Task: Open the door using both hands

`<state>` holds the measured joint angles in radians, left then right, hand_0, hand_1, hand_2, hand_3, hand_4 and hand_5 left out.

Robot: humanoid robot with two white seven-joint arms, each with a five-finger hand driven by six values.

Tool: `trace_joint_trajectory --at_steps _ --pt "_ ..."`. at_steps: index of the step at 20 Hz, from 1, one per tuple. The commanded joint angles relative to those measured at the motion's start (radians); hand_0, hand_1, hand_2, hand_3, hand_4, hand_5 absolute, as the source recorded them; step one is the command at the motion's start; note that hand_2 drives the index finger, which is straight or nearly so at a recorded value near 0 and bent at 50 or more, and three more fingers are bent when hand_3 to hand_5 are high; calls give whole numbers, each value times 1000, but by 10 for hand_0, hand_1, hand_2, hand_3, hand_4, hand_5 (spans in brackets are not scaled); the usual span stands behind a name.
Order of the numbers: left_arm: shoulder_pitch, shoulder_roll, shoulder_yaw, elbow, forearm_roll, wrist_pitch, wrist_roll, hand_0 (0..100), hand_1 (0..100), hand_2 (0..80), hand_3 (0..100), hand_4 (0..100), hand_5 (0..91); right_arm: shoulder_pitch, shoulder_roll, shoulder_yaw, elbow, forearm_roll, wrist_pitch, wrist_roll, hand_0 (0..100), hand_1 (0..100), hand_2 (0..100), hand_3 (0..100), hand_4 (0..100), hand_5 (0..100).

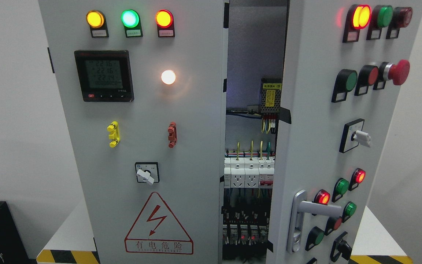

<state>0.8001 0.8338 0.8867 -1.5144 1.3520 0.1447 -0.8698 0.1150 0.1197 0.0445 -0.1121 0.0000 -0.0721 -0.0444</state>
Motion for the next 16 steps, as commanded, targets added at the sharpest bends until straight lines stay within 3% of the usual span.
trace_joint_trajectory --at_steps 1,3,7,9,11,14,16 --pt "25 433 310 -276 128 9 0 0 0 0 0 0 0 0 0 0 0 18 0 0 0 0 0 0 0 0" --pt "44 450 278 -285 160 9 2 0 0 0 0 0 0 0 0 0 0 18 0 0 0 0 0 0 0 0" --pt "39 465 147 -299 165 -20 2 0 0 0 0 0 0 0 0 0 0 18 0 0 0 0 0 0 0 0" --pt "-34 493 48 -303 168 -34 2 0 0 0 0 0 0 0 0 0 0 18 0 0 0 0 0 0 0 0" --pt "-286 505 -206 -305 171 -34 2 0 0 0 0 0 0 0 0 0 0 18 0 0 0 0 0 0 0 0" --pt "-740 513 -695 -305 170 -33 2 0 0 0 0 0 0 0 0 0 0 18 0 0 0 0 0 0 0 0" --pt "-995 507 -930 -314 171 -25 2 0 0 0 0 0 0 0 0 0 0 18 0 0 0 0 0 0 0 0"
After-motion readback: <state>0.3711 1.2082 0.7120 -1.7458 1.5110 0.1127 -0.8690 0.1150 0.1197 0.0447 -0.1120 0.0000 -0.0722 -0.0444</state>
